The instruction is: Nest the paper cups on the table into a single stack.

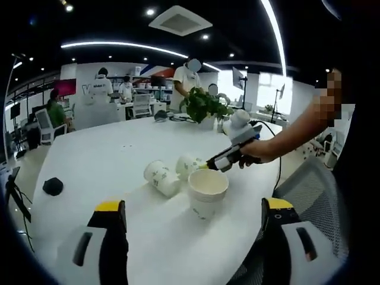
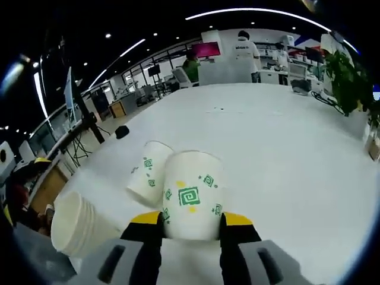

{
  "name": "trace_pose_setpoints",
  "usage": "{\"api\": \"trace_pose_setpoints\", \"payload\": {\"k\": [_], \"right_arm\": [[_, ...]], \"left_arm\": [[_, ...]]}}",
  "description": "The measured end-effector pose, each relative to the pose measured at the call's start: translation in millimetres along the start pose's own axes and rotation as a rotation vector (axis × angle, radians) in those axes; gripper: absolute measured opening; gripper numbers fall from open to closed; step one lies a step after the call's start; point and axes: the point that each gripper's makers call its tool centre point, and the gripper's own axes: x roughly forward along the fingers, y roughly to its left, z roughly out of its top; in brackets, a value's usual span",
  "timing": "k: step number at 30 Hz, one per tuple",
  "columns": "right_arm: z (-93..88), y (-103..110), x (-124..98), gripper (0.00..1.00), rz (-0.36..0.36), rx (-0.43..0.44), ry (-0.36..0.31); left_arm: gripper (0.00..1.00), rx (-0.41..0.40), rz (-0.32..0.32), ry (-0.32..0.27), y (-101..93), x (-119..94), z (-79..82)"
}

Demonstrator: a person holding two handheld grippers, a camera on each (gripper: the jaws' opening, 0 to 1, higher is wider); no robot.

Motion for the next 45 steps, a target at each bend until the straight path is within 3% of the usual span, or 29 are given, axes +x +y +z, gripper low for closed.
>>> {"api": "trace_pose_setpoints", "payload": {"k": [13,20,27,38,45], "right_arm": [[15.4,2,-27,0.37,0.021,0.004,-0.098],[39.6,23,-53,0.37,0.072,-0.028,-0.183],[54.1,49,-74,0.37,0.136,-0.077,-0.226],[55.1,76,-91,0.37,0.218,-0.143,-0.24],[48.9,98,-104,0.37,0.3,-0.235,-0.237]], "left_arm": [[0.81,-0.018,-0.05,-0.004,-4.2,15,15.6],[0.72,-0.009,-0.089,-0.016,-7.4,23,31.5],[0.6,-0.036,-0.142,-0.034,-12.8,27,45.1],[0.5,0.007,-0.194,-0.034,-10.6,37,70.2],[0.45,0.058,-0.257,-0.031,-18.2,41,87.6]]}}
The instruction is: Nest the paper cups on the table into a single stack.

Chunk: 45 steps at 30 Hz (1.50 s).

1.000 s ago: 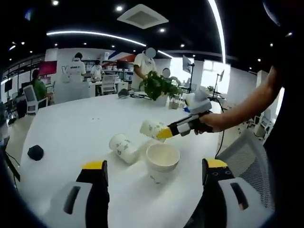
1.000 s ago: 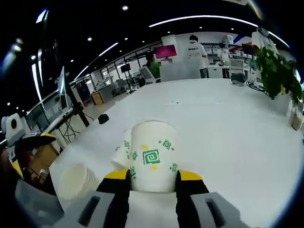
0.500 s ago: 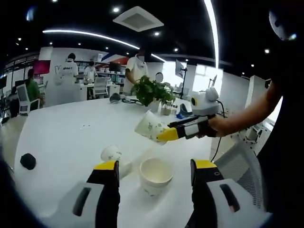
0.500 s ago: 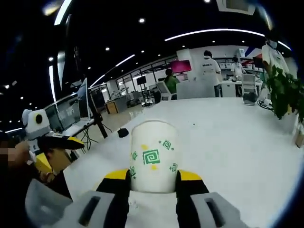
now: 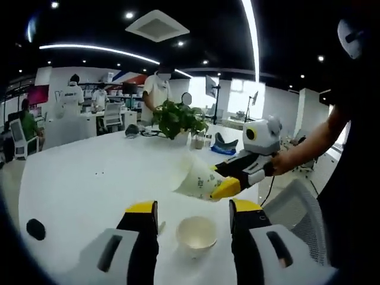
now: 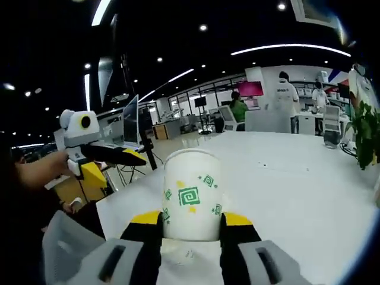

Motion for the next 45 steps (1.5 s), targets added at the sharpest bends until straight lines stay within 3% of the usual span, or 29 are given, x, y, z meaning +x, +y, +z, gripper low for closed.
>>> {"api": "trace_pose_setpoints", "payload": {"k": [7,11,23,31,41,45], "right_arm": [[-2.2,22,-7,0.37,0.072,-0.1,0.02],[-3.9,29,-10,0.37,0.103,-0.11,0.022],[-15.5,51,-15,0.37,0.186,-0.261,0.045],[-19.4,59,-15,0.37,0.223,-0.329,0.052],[-24.8,62,-16,0.37,0.256,-0.341,0.061],[-28.8,63,-16,0.37,0.258,-0.345,0.074]], "left_arm": [[0.32,0.013,-0.112,0.024,-15.4,4,4.8],[0.26,0.05,-0.176,0.05,-26.8,5,2.2],[0.08,0.123,-0.31,0.156,-53.5,4,-20.5],[0.04,0.141,-0.363,0.189,-62.9,2,-28.1],[0.0,0.169,-0.456,0.188,-81.0,-6,-27.3],[0.0,0.189,-0.46,0.197,-83.6,-6,-28.1]]}}
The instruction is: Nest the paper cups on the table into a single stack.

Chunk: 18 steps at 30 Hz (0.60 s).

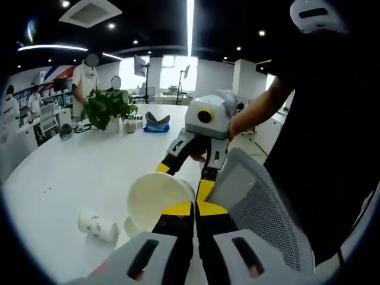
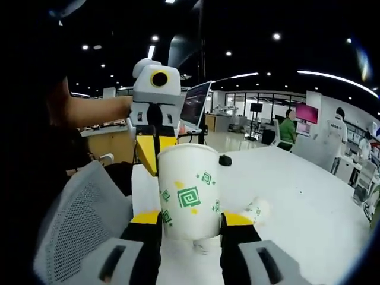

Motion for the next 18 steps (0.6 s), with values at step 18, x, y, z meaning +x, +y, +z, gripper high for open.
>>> {"api": "trace_pose_setpoints", "payload": {"k": [18], "right_arm": [[-17.2,-13,-15,0.52,-0.091,0.069,0.018]], "left_arm": [[0.0,0.02,0.049,0.057,15.2,-8,-3.5]]}}
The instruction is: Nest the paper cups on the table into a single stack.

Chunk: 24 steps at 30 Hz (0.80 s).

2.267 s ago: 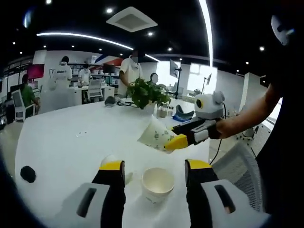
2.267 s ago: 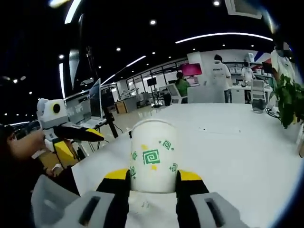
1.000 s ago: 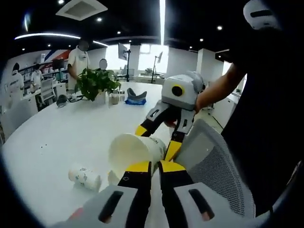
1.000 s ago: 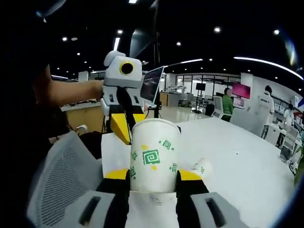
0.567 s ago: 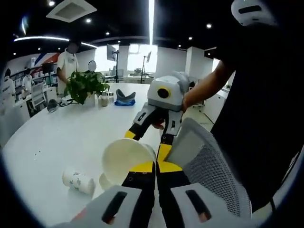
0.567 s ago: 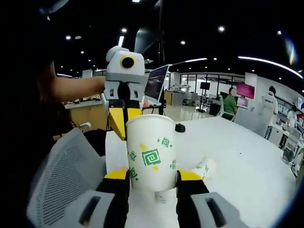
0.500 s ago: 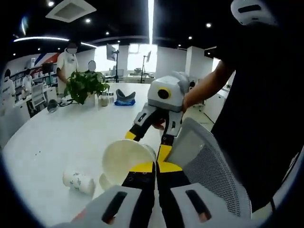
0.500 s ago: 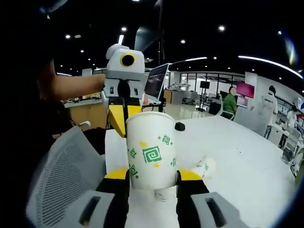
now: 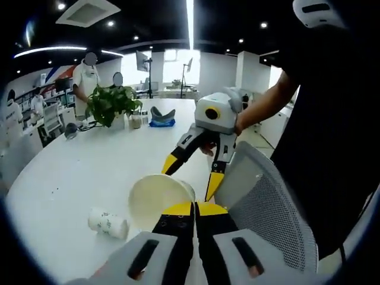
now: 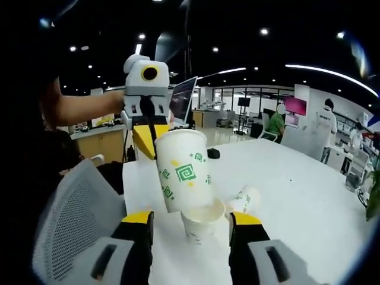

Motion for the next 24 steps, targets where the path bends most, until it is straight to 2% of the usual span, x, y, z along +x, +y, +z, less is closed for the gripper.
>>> {"api": "trace_pose_setpoints", "payload": {"k": [13,21,24], "right_arm": [[-12.3,-10,-11,0.69,-0.084,0.066,-0.004],[-21.7,-16,-18,0.82,-0.152,0.095,-0.006],[-25.7,-18,-21,0.84,-0.171,0.113,-0.007]], "left_arm": [[0.0,0.041,0.036,0.1,17.9,-4,-12.6],[0.0,0.064,0.04,0.161,25.5,0,-19.9],[0.0,0.074,0.042,0.181,27.8,2,-22.4]]}}
